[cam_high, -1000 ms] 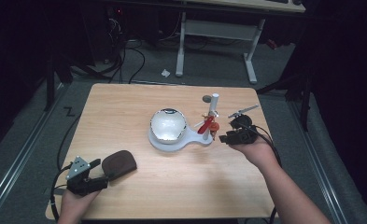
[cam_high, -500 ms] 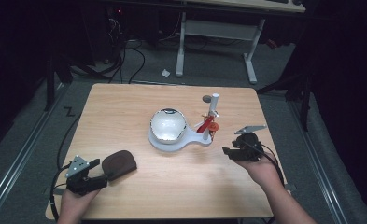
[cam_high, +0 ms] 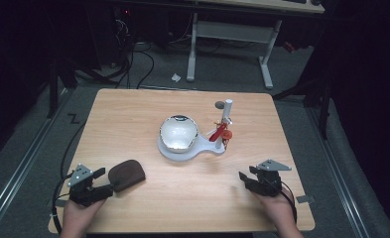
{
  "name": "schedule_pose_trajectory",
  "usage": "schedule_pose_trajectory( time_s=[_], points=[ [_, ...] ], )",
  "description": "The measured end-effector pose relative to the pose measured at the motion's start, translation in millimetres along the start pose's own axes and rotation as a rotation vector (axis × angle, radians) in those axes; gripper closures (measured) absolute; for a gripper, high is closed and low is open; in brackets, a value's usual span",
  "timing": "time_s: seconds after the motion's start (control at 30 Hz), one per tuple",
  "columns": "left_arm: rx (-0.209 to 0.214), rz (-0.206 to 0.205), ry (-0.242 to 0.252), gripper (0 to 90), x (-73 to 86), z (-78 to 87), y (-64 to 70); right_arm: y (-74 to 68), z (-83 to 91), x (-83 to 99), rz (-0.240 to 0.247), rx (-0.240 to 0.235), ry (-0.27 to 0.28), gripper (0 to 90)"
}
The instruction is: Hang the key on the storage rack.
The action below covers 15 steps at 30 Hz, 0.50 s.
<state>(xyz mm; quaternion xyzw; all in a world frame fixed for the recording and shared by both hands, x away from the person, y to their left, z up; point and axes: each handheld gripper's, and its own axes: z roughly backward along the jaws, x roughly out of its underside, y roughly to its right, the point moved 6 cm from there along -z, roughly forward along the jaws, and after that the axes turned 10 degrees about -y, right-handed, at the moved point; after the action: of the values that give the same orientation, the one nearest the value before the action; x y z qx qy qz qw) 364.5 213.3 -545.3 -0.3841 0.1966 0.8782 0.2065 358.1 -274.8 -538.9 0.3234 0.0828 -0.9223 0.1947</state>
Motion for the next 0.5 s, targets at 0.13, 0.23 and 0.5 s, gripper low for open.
schedule_pose_trajectory(
  time_s=[0.13,0.23,0.5],
  points=[
    [-0.001,0.011,-0.028,27.7,2.8,-1.5,-0.6,-4.5,-2.8,19.6,-0.002,-0.039,0.039,49.7],
    [-0.008,0.021,-0.045,29.4,4.1,-2.8,-0.6,-3.8,4.3,25.4,0.029,-0.031,0.052,49.5],
    [-0.013,0.036,-0.055,34.4,6.9,0.6,0.2,5.4,2.7,27.9,-0.023,-0.079,0.048,48.7]
  ],
)
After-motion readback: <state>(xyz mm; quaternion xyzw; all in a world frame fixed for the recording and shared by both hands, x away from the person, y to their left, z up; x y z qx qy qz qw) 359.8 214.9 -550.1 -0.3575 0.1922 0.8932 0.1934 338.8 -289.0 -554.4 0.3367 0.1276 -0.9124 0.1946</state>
